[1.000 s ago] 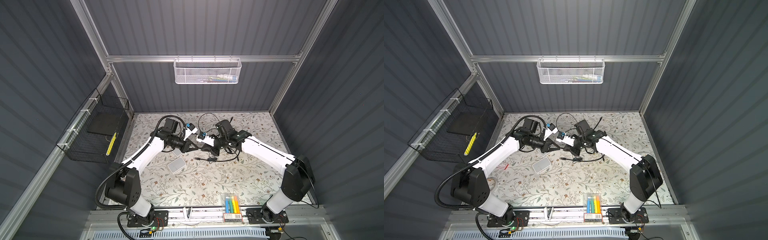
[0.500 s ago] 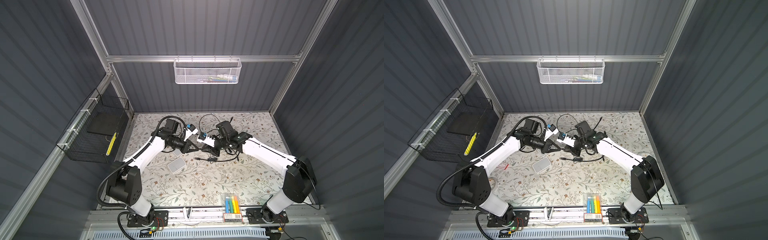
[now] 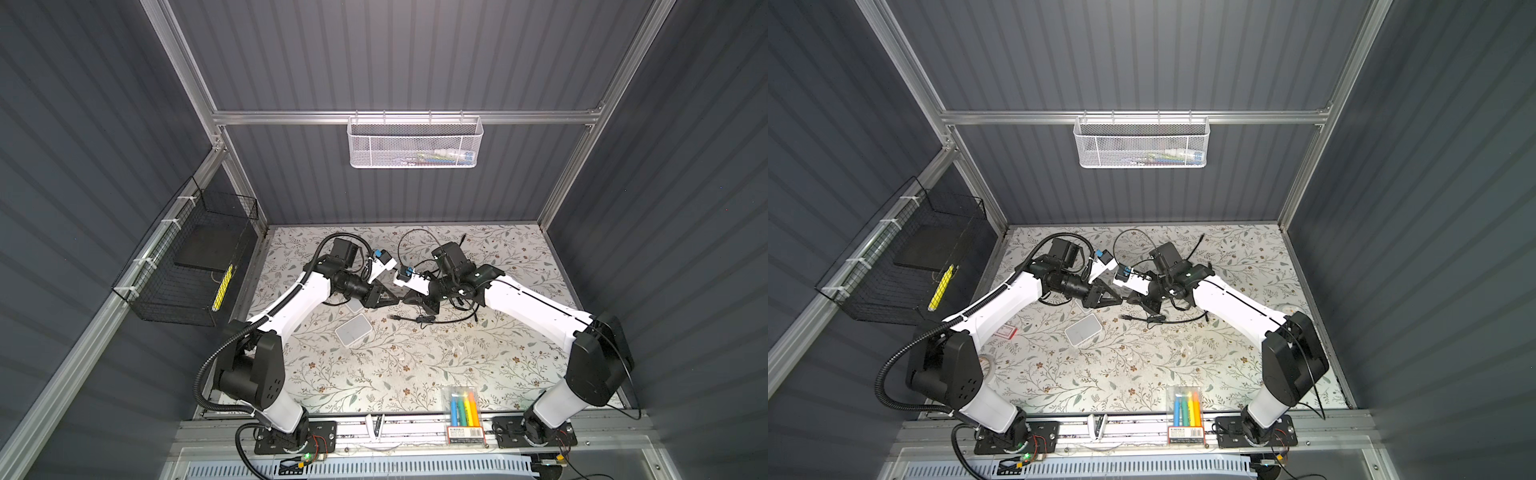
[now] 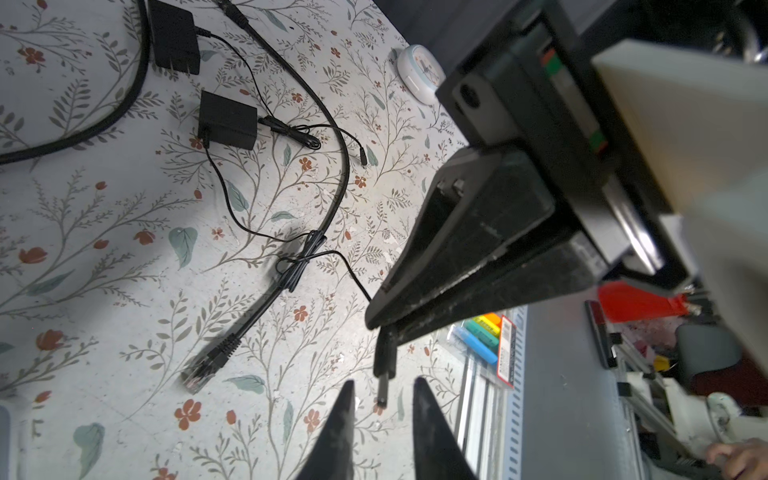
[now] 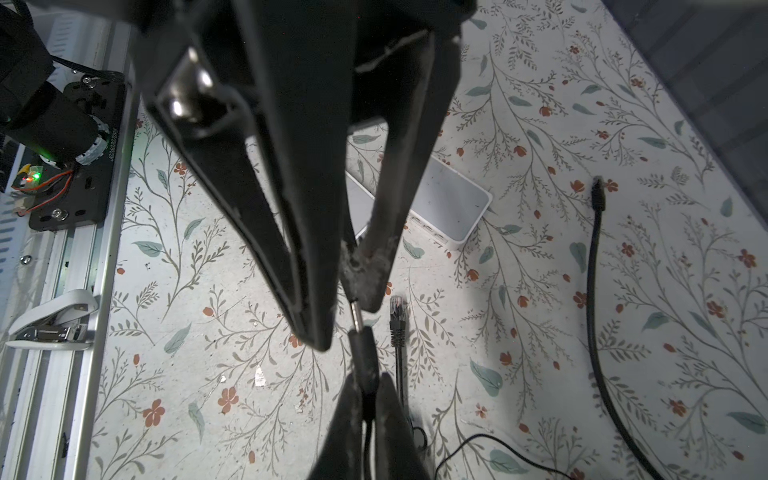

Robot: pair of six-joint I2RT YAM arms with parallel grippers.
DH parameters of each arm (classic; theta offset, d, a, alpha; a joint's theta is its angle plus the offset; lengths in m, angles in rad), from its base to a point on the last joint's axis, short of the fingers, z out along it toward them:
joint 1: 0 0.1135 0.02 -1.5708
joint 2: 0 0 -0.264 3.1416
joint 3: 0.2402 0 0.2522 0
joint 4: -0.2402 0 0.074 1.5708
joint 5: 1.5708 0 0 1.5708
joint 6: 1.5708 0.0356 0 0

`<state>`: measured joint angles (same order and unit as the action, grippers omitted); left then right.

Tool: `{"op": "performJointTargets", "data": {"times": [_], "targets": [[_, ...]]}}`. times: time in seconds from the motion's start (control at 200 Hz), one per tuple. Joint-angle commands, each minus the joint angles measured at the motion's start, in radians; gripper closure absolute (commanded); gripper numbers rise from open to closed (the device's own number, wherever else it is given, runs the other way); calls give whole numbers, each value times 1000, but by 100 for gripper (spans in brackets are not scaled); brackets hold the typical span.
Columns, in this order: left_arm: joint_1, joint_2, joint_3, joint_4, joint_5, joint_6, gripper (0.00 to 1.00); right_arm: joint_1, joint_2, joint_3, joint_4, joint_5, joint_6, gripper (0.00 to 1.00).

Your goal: Insert the plug into the switch port

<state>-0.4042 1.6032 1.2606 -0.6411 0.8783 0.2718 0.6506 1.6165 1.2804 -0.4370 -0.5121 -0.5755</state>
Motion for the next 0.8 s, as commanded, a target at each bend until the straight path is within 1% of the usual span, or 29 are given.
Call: {"op": "performJointTargets", "data": {"times": [0.0,0.07,0.1,0.135,0.155,0.195,0.205,0.215,0.23,0.235,0.285,0.335,0.345,0.35,0.36,0.375,0.485,0.56,0.595,0.605,0.635,0.685,0.795], "targets": [[16,-52,-18,59,-86,-59,62,4,-17,-12,2,10,14,100],[31,-83,-44,91,-226,-102,59,6,-8,-25,9,74,22,100],[35,-93,-53,91,-303,-112,58,4,-2,-32,12,117,26,100],[36,-102,-63,87,-402,-116,54,3,5,-38,20,163,35,100],[36,-103,-66,76,-454,-116,53,-1,10,-40,23,215,42,100],[37,-99,-59,22,-501,-86,50,-11,18,-46,25,251,55,100],[37,-97,-56,8,-511,-77,47,-14,20,-46,27,257,60,100],[38,-95,-55,-3,-524,-68,40,-16,21,-47,29,262,65,100],[38,-89,-52,-16,-539,-58,32,-21,22,-49,34,271,74,100],[38,-89,-52,-20,-559,-56,30,-23,23,-51,36,272,77,100],[38,-65,-44,-56,-663,-37,27,-40,16,-62,43,270,106,100],[38,-35,-33,-77,-767,-23,25,-57,1,-83,104,249,126,100],[38,-28,-31,-79,-786,-23,11,-59,-1,-88,110,244,127,100],[38,-26,-31,-80,-791,-23,7,-60,-3,-89,114,242,128,100],[38,-20,-29,-81,-808,-22,3,-63,-6,-92,121,239,131,100],[39,-9,-26,-81,-835,-19,1,-66,-11,-100,130,233,132,100],[40,57,-15,-37,-946,8,0,-80,-25,-112,143,217,127,100],[41,110,-2,-23,-974,68,0,-96,-39,-122,148,191,135,100],[41,124,-14,-3,-979,115,0,-100,-46,-132,154,188,141,100],[41,128,-17,1,-977,138,0,-100,-48,-134,158,158,144,100],[41,135,-24,23,-978,174,0,-101,-55,-144,169,137,147,100],[49,146,-26,62,-993,199,0,-101,-65,-156,188,121,157,100],[63,179,24,58,-931,245,0,-101,-75,-177,213,84,181,100]]}}
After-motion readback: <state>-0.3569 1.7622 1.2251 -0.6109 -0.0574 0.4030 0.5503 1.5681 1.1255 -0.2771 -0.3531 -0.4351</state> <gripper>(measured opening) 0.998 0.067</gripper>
